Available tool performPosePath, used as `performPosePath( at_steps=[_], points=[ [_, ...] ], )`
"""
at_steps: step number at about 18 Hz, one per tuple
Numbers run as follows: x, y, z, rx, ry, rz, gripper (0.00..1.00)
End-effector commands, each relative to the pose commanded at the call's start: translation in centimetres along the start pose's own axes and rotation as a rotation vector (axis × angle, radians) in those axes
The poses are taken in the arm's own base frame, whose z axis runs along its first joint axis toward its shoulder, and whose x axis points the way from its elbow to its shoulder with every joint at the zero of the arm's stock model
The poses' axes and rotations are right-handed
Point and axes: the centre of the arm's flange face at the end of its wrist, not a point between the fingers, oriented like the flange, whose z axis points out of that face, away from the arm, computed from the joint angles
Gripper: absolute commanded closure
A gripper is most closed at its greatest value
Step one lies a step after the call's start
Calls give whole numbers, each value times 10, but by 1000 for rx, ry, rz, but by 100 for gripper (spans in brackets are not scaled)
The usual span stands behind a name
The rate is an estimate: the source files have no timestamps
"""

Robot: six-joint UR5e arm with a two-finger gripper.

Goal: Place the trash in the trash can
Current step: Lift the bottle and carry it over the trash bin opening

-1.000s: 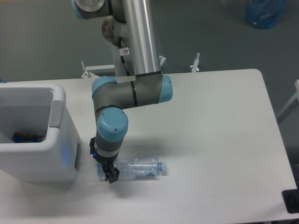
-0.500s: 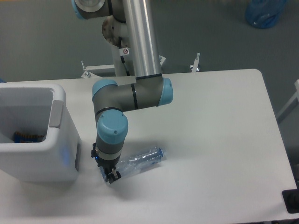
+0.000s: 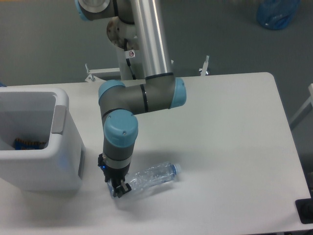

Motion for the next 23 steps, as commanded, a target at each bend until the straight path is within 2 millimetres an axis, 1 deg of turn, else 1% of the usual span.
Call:
performPosePath(
  at_steps=[3,5,7,8,10,12,13,14,15,16,18,20,23],
  points=[
    [-32,-14,-42,126,-40,-105,57],
    [-45,-25,-82,217,-64,-206,57],
    [-52,-30,-125,302,-76,-288,57],
    [-52,-32,-144,340,-78,-310,57],
    [-50,-34,-173,429,-48,-339,56],
    [-45,-37,-192,547,43,-407,55],
    [-46,-35,-205,613,97,-455,55],
    [-45,-35,-223,677,144,-483,55],
    [-43,-36,-238,726,175,-485,55],
    [-40,-38,-249,757,191,-475,55],
    [-29,-46,-273,806,208,-440,55],
    [-17,-54,-291,877,267,-399,55],
    [-3,-66,-302,961,363,-348,55]
  ],
)
